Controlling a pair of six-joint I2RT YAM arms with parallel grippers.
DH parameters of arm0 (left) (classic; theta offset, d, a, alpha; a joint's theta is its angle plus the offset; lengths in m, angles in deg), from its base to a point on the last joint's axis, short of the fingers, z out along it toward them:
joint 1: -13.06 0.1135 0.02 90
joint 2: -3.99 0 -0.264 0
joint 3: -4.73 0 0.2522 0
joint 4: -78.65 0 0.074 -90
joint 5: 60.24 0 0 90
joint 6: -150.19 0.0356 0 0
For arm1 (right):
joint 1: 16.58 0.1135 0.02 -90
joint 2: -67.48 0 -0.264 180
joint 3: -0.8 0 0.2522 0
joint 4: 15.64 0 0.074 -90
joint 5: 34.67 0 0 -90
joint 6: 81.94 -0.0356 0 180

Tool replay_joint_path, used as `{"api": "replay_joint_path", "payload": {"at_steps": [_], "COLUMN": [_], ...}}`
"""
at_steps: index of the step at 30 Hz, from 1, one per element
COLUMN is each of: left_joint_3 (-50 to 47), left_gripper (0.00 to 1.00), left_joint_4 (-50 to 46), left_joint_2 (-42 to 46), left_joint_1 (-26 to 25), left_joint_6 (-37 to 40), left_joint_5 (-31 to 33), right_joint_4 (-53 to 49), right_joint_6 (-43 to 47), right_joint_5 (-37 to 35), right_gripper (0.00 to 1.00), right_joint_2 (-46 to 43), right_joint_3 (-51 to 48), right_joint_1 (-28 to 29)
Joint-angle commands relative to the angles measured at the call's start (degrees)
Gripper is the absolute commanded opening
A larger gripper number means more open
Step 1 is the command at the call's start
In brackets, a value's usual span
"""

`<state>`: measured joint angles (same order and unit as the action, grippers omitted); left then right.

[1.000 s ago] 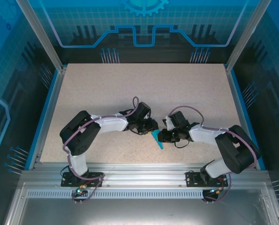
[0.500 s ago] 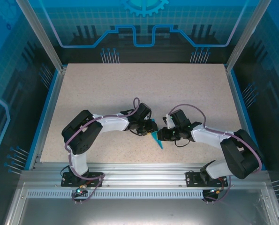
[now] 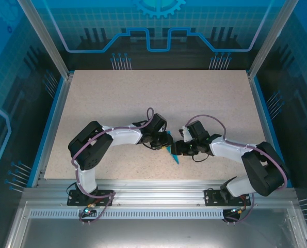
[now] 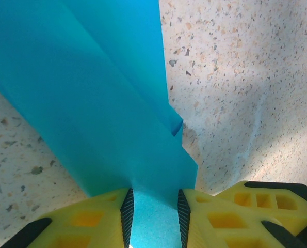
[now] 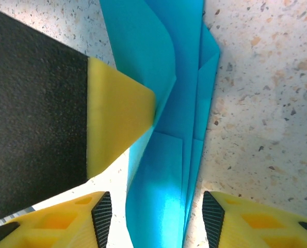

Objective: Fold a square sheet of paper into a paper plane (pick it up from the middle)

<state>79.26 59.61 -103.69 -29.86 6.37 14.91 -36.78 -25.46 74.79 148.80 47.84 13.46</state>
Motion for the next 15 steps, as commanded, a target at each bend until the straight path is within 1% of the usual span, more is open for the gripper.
{"api": "replay_joint_path", "payload": {"at_steps": [1, 11, 15], "left_joint_3": [1.6, 0.3, -0.1], "left_gripper": [0.33, 0.33, 0.33], "left_joint_4": [-0.3, 2.5, 2.9], "left_joint_2": [1.0, 2.5, 2.8], "left_joint_1": [-0.2, -0.2, -0.2], "left_joint_6": [0.8, 0.1, 0.0], "left_joint_5": [-0.7, -1.3, -1.3], "right_joint_4": [-1.8, -2.4, -2.3], "right_joint_6": [0.9, 1.1, 0.9], "right_joint_5": [-0.5, -2.7, -3.9], "right_gripper": [0.52, 0.52, 0.5], "right_joint_2": [0.3, 2.6, 3.3], "right_joint_3": [1.9, 3.4, 3.1], "right_joint_1": [1.2, 2.6, 2.8]}}
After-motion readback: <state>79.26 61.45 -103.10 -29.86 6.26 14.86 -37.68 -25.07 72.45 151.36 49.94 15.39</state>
